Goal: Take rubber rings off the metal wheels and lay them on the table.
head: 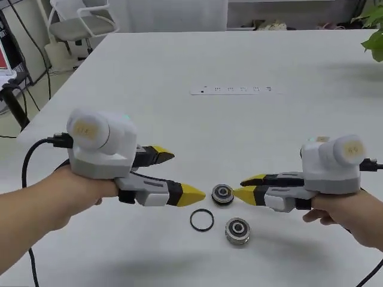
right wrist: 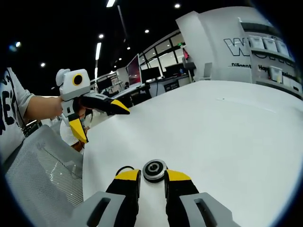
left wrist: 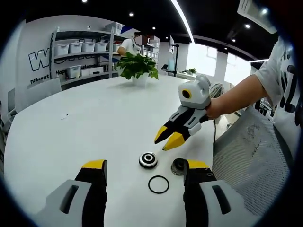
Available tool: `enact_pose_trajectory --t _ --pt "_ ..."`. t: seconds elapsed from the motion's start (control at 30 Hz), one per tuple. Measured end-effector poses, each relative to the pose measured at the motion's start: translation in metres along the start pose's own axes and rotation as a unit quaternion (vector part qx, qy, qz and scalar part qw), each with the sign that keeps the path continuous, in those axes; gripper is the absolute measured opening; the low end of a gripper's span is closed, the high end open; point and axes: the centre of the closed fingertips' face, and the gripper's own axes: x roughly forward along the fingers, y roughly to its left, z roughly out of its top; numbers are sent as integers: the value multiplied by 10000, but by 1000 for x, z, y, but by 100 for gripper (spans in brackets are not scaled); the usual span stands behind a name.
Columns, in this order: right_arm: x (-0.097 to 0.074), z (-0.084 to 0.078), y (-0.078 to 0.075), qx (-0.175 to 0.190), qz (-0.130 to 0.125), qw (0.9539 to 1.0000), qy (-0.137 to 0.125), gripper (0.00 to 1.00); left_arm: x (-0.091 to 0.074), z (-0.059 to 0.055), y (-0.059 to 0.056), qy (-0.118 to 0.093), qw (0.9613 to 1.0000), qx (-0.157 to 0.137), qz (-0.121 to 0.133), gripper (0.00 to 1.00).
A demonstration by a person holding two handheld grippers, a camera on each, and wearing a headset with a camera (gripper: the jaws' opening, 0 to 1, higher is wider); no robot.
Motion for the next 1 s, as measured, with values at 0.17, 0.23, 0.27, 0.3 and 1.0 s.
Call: enact_pose_trajectory --t 0.17,0.23,0.27,0.3,1.0 --pt "0 -2 -2 -19 -46 10000 30 18 8 -4 -1 98 9999 49 -44 61" --pt "1 -4 -4 -27 -60 10000 50 18 11 -6 0 138 9999 58 -68 61" --pt "2 -5 -4 -34 -68 10000 61 18 12 -7 -1 155 9998 67 -77 60" --pt "2 -6 -4 -41 -75 9999 72 19 13 -7 -1 171 9998 76 -86 60" --pt "5 -21 -8 -117 -109 9994 293 23 49 -25 -6 481 9982 93 -348 50"
